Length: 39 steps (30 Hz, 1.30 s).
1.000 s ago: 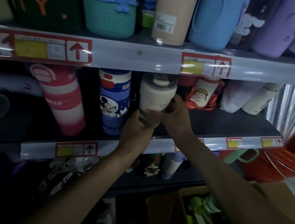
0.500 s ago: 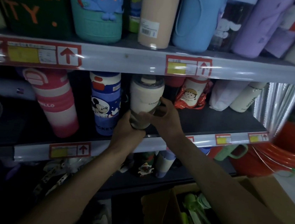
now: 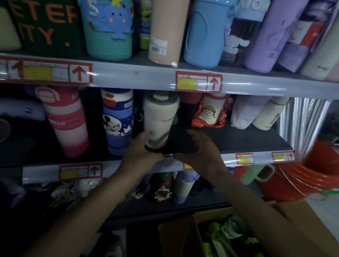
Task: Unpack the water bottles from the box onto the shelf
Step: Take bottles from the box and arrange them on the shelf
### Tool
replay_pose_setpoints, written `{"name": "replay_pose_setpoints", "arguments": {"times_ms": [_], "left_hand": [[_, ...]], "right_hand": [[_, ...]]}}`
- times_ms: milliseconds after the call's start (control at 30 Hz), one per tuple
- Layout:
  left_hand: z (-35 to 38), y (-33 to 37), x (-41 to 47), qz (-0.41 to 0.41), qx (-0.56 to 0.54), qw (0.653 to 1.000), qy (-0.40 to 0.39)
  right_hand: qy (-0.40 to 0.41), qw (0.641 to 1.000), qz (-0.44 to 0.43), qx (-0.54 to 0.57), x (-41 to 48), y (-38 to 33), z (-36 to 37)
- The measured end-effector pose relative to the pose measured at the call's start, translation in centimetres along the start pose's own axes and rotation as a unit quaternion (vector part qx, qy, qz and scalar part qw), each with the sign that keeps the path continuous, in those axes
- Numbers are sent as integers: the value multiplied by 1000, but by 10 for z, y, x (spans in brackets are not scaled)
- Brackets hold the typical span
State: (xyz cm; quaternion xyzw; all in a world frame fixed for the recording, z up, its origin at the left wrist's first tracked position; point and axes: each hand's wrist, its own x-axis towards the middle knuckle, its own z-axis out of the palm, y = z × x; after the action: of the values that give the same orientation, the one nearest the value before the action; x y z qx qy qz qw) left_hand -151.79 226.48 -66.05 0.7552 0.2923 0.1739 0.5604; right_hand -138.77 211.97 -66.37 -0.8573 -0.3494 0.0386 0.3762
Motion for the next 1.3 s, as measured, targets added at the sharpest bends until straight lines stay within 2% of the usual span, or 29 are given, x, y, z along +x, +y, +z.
{"name": "replay_pose_setpoints", "arguments": {"times_ms": [133,300,467,533,633,700,800,967,1067,1300], "left_hand": [[8,5,-22,18,39,998,-40],[25,10,-50,116,115,984,-73],[59,25,-65,182,102,972,-113],[74,26,-72,226,123,959,-119],[96,17,-81,276,219,926,-134],[113,9,-83,263,271,908,-179],[138,-6,-85,221,319,885,-256],[172,-49,-89,201,422,820,-331],[186,-70,-94,208,440,793,-367],[220,-107,-98,247,476,743,-401]], "right_hand": [[-30,998,-9,-49,-26,8,-21],[-23,996,-11,-89,-63,24,-54],[-29,992,15,-126,-100,43,-94],[-21,988,25,-152,-116,56,-107],[-38,976,56,-208,-148,75,-126],[-74,963,74,-249,-168,88,-136],[-123,955,89,-253,-194,115,-143],[-153,936,111,-299,-227,166,-145],[-203,907,102,-355,-245,188,-141],[-273,892,124,-339,-299,215,-117]]}}
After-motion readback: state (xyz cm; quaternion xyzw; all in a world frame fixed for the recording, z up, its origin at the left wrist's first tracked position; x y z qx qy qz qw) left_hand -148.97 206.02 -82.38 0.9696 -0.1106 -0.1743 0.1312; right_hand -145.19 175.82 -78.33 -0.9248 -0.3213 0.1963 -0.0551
